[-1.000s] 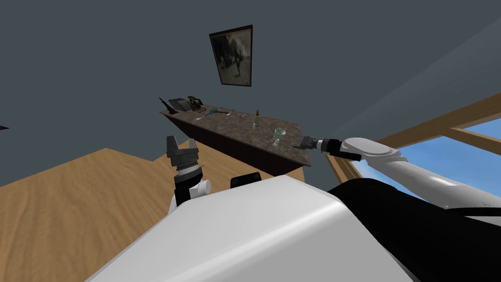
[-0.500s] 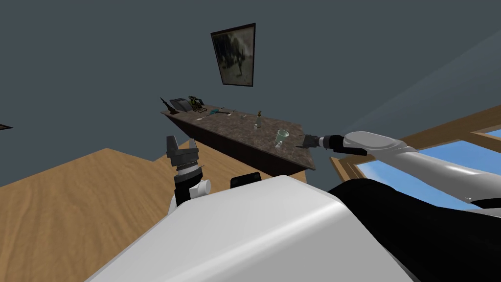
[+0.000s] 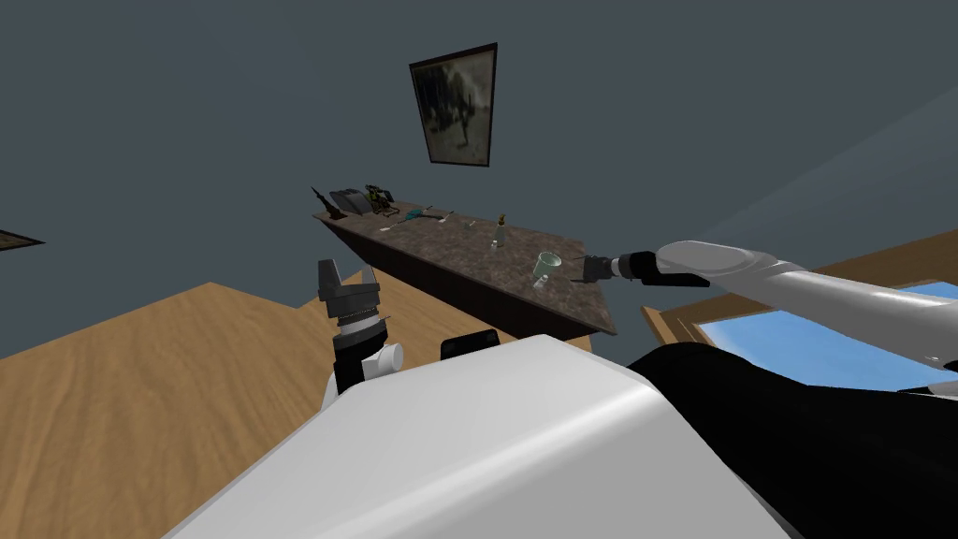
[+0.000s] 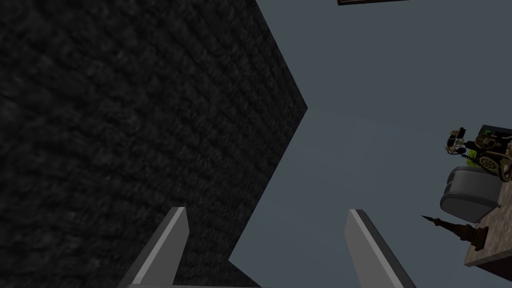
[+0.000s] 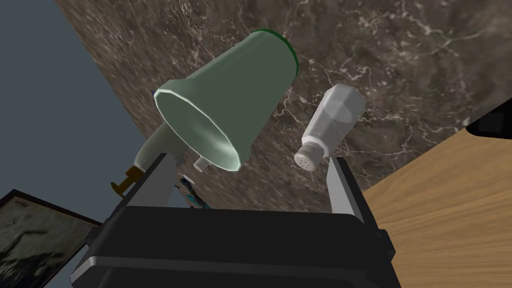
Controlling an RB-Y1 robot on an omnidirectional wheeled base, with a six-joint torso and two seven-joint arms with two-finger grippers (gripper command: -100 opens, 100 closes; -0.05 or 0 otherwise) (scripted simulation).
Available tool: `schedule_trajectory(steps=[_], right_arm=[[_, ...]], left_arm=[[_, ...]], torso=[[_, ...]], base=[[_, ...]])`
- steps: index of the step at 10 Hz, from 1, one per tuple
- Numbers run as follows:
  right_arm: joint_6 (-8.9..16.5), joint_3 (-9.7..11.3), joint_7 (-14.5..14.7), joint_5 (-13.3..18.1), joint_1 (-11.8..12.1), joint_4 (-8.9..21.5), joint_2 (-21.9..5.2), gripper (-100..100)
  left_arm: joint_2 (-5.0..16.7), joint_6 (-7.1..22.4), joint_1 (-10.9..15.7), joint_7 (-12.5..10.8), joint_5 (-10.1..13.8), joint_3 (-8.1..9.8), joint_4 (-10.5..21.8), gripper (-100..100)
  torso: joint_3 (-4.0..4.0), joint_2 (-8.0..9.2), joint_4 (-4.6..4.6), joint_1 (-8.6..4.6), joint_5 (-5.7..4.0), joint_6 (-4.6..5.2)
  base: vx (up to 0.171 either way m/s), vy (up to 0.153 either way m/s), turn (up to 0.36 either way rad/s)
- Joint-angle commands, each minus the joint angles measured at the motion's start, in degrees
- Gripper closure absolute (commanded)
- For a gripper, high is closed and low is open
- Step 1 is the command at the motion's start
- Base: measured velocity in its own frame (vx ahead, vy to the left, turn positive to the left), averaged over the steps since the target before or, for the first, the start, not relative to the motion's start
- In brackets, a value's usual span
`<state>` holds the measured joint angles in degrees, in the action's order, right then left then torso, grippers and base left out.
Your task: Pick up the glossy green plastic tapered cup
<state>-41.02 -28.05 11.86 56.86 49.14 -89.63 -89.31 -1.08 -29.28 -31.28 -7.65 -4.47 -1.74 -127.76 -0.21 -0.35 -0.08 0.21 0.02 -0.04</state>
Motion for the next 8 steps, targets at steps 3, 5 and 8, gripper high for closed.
schedule_trajectory(steps=[3,5,8], right_arm=[[0.63,0.74,1.47,1.5,2.21,0.62,-5.46,-100],[0.89,1.28,2.42,2.32,3.89,0.88,-8.53,-100],[1.1,2.25,3.48,3.12,5.96,0.97,-11.83,-100]], left_arm=[[0.0,0.0,0.0,0.0,0.0,0.0,0.0,0],[0.0,0.0,0.0,0.0,0.0,0.0,0.0,0],[0.0,0.0,0.0,0.0,0.0,0.0,0.0,0]], torso=[[0.09,0.15,0.04,-0.07,-0.02,0.02],[0.03,0.04,0.01,-0.03,-0.01,0.01],[0.02,0.04,0.01,-0.01,-0.01,0.02]], base=[[0.056,0.025,0.025],[0.097,0.038,0.046],[0.075,0.035,0.038]])
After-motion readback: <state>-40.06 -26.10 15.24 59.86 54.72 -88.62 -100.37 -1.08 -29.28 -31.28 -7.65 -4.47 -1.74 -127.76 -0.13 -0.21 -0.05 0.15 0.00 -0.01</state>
